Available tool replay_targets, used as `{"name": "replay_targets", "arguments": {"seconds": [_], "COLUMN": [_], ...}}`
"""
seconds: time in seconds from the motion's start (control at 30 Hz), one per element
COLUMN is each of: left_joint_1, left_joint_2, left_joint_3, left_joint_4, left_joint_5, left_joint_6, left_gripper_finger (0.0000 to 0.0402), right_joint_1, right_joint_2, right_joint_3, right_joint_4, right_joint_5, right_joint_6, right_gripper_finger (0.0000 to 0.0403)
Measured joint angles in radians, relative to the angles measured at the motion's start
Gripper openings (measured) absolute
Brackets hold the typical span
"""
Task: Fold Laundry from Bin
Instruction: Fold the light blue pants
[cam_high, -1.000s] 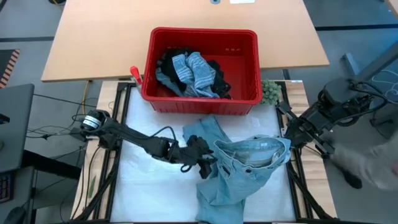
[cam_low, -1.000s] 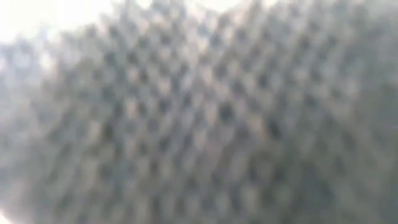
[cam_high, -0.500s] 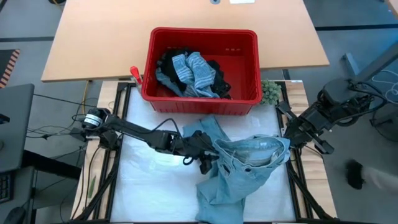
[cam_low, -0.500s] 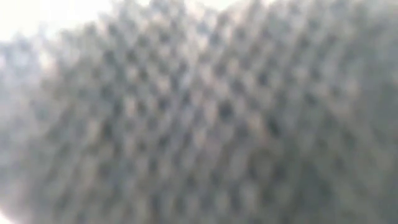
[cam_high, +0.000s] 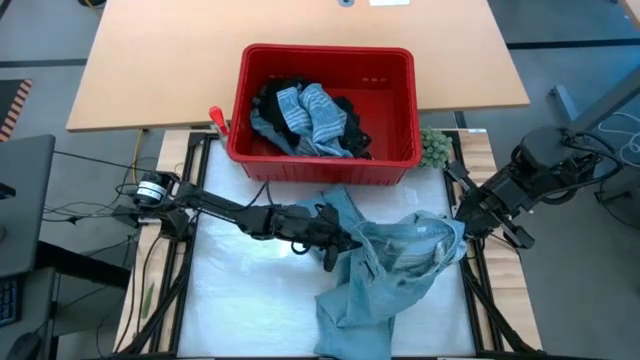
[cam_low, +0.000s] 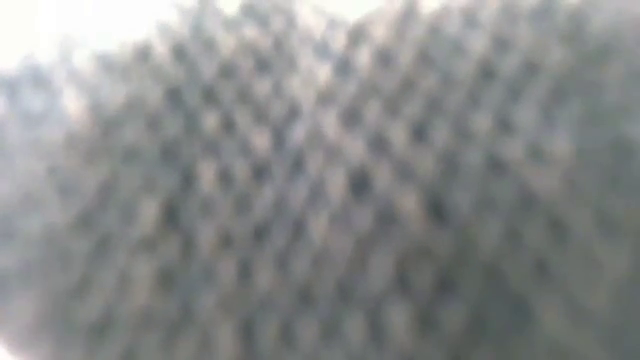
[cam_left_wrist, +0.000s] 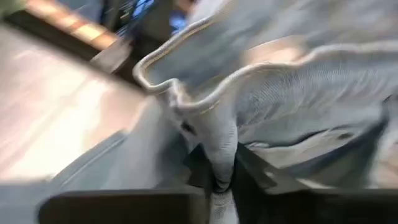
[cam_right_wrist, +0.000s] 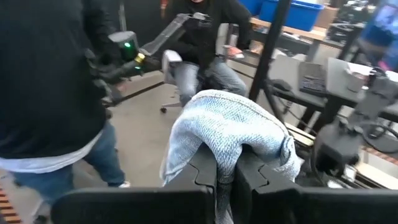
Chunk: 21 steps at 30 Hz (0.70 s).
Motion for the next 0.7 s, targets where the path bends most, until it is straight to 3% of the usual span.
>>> {"name": "replay_targets", "arguments": {"seconds": [0.13,0.3,0.5,0.7], "left_joint_1": [-0.008,-0.049,-0.109,-0.169], "left_joint_2": [-0.043,-0.207,-0.395,-0.454], "left_joint_3": [-0.001,0.000,0.009,0.067], "left_joint_4": [0.097,0.120,0.111,0.056], "left_joint_5": [0.064,0.053,-0.030,-0.038], "left_joint_6": [0.026,0.143,0.356,0.539], "left_gripper_finger": [0.0007,0.0003,0.0002,0.0001], "right_joint_1": [0.000,-0.055,-0.214,-0.383], "right_joint_2": [-0.001,-0.018,-0.030,-0.013], "right_joint_3": [0.000,0.000,0.000,-0.109], "right_joint_4": [0.002,0.006,0.057,0.227], "right_joint_5": [0.110,0.193,0.115,-0.005], "right_joint_6": [0.001,0.004,0.038,0.101], "right_gripper_finger": [0.0040,0.0040,0.0037,0.0037]}}
